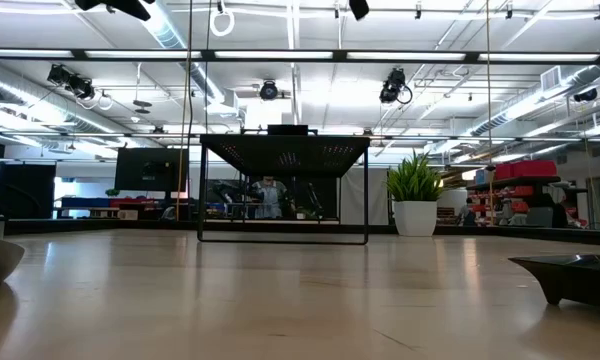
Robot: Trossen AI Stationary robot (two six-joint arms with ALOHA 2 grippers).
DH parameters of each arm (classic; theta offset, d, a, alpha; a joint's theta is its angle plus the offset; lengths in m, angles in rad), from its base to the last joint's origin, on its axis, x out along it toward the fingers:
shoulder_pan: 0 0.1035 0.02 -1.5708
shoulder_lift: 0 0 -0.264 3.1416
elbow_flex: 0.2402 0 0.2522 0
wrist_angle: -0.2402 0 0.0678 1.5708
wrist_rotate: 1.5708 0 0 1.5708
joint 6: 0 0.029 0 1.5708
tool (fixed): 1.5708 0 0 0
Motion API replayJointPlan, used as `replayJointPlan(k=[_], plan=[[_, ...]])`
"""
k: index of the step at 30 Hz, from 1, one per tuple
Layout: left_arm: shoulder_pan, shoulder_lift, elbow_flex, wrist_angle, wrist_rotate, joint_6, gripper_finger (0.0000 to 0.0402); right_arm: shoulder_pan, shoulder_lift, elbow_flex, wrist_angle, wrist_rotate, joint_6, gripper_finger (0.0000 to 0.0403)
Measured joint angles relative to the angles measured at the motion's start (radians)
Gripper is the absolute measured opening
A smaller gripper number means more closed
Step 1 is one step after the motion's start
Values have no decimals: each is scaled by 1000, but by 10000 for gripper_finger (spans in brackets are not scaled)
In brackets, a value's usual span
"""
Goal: Pick & Place Mini shaped plates
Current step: Stack the leaf shaped plate on top of the leaf shaped plate on the shelf
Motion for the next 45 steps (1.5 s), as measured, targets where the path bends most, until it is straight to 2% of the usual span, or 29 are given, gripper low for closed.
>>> replayJointPlan(k=[7,12,16,27,33,38,45], plan=[[36,-28,0,-1,-75,12,177,-221,27,43,-15,-27,-49,0],[54,-23,0,-1,-70,14,177,-352,90,44,13,-144,-68,0],[75,-23,0,-2,-85,18,177,-415,164,43,21,-221,-63,0],[150,-24,0,-1,-98,16,177,-450,334,43,33,-270,11,0],[184,-24,0,-1,-98,46,177,-449,363,43,41,-292,-1,0],[198,-24,0,-1,-98,46,177,-449,359,43,45,-291,-76,1],[198,-24,0,-1,-98,46,177,-449,357,43,19,-289,-149,19]])
